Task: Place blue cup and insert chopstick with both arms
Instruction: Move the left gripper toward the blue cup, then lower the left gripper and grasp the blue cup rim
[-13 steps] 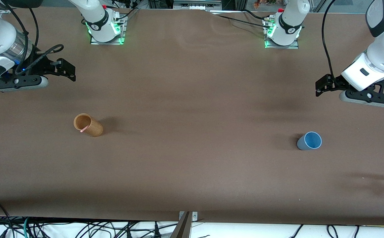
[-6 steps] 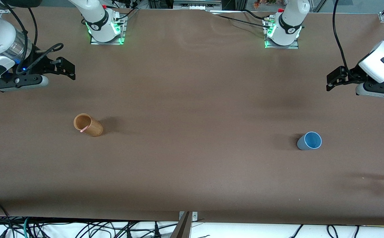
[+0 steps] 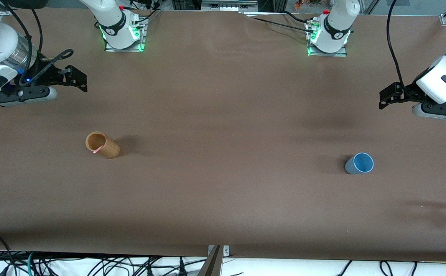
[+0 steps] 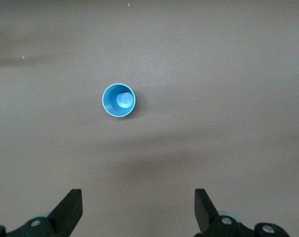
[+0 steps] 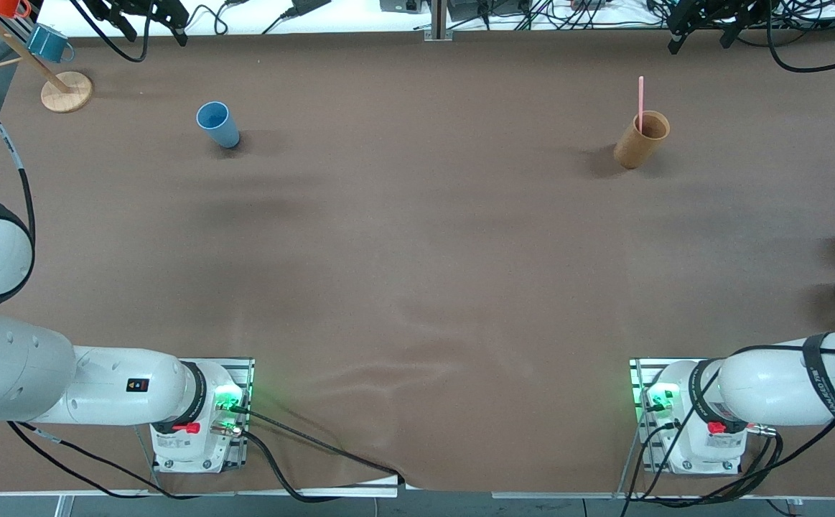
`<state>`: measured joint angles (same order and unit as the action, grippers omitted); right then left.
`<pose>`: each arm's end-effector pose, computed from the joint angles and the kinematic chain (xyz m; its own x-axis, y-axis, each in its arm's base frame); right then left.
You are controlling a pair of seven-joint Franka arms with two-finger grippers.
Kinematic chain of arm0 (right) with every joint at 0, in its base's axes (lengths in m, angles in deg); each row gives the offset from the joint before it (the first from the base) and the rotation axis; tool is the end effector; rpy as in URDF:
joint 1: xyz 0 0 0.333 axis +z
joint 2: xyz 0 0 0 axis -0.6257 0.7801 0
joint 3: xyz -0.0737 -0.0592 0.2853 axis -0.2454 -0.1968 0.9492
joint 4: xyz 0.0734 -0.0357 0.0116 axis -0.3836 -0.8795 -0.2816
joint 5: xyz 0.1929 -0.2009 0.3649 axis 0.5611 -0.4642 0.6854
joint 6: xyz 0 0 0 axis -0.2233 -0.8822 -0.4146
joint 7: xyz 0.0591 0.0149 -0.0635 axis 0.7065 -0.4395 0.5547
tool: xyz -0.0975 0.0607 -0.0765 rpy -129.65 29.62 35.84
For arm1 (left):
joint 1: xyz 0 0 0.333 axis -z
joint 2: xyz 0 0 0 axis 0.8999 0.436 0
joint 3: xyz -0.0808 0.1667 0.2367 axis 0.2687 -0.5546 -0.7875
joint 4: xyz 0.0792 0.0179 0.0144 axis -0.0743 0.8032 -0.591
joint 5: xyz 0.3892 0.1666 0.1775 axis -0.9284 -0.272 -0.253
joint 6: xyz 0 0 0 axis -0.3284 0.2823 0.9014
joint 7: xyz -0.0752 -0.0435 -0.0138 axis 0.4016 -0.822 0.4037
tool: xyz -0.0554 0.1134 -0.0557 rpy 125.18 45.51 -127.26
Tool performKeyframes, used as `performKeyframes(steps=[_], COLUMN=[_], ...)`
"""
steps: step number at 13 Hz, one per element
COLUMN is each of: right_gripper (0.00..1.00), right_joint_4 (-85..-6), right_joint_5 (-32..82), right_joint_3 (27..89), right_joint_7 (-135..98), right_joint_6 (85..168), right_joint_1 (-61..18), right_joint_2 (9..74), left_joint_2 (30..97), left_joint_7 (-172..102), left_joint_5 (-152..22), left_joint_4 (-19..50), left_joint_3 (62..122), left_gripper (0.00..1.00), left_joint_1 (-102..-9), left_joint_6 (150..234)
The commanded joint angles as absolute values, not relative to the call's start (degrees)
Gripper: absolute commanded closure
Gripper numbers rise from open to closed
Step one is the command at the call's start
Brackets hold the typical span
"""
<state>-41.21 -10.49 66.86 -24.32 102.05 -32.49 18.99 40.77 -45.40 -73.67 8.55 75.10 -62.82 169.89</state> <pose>0.6117 0.1069 0.5342 0.9855 0.1549 -0.0691 0.1534 -0.9878 -0.0254 0.6387 -0.0320 0.5287 0.9926 -0.1203 -0.0181 -0.1203 -0.9927 0.0022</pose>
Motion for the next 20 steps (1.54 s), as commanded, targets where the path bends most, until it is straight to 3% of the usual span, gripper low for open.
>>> performKeyframes(steps=[1,7,13,18,20], right_gripper=[0.0,0.0,0.0,0.0,0.0], right_joint_4=[-41.13,-41.22,-41.92,-42.8,-42.89], right_joint_5=[-10.47,-10.38,-10.38,-10.29,-10.38], right_joint_3=[66.15,66.15,65.88,64.92,64.83], right_joint_7=[-22.88,-22.7,-21.92,-18.13,-18.22], right_joint_6=[100.96,100.7,101.48,102.89,102.98], right_joint_1=[-31.96,-31.96,-31.96,-31.96,-32.05], right_joint_2=[18.25,18.25,18.33,18.69,18.69], left_joint_2=[41.47,45.68,59.47,61.77,64.23], left_joint_7=[-45.52,-45.79,-46.05,-45.17,-44.03], left_joint_5=[-72.76,-73.11,-73.64,-73.82,-73.73], left_joint_4=[6.57,6.48,0.86,16.74,17.82], left_joint_3=[75.38,75.38,75.03,74.94,74.94], left_gripper=[0.0,0.0,0.0,0.0,0.0], left_joint_1=[-62.75,-62.92,-63.45,-64.15,-64.15], left_joint_6=[168.34,168.69,170.34,198.0,201.55])
